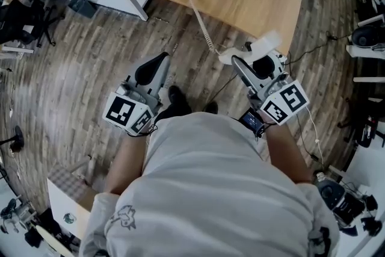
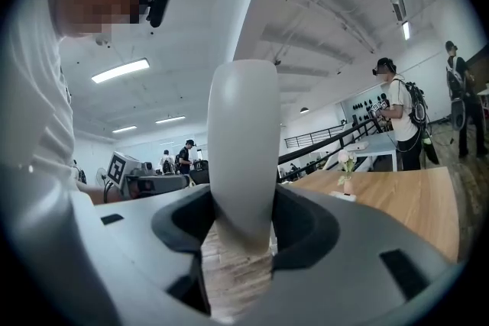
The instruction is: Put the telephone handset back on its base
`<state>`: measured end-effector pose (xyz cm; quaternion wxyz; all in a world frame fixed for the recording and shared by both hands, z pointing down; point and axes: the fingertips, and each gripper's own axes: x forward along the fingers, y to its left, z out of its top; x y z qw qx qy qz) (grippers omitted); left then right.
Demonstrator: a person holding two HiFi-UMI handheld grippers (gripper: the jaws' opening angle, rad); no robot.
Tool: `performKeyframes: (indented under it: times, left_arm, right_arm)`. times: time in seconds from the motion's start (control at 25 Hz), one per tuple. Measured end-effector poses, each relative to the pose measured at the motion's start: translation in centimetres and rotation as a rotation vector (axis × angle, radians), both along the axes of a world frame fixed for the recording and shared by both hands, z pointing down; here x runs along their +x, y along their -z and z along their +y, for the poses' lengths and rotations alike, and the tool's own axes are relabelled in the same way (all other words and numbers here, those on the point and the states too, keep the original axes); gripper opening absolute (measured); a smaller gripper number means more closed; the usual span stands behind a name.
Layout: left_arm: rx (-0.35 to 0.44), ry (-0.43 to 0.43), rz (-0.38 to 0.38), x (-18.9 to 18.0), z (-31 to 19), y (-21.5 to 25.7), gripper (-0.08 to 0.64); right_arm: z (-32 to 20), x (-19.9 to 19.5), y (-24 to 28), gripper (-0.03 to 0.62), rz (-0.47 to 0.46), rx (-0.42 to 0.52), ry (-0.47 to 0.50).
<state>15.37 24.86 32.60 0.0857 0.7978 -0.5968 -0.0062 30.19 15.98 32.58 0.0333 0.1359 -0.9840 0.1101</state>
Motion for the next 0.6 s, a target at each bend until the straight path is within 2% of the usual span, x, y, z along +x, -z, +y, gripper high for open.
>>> performKeyframes:
  times: [0.32, 0.6]
  left_arm:
    - [0.017, -0.026, 0.015, -7.1, -0.9, -0.8, 0.006]
    - [0.020, -0.080, 0.018, -13.3, -1.3, -0.3, 0.006]
  right_arm:
    - [-0.9, -6.1, -0.2, 0.224, 0.019, -0.005, -0.048]
    - [-1.7, -11.2, 0.3, 0.224, 0.014, -0.022, -0.138]
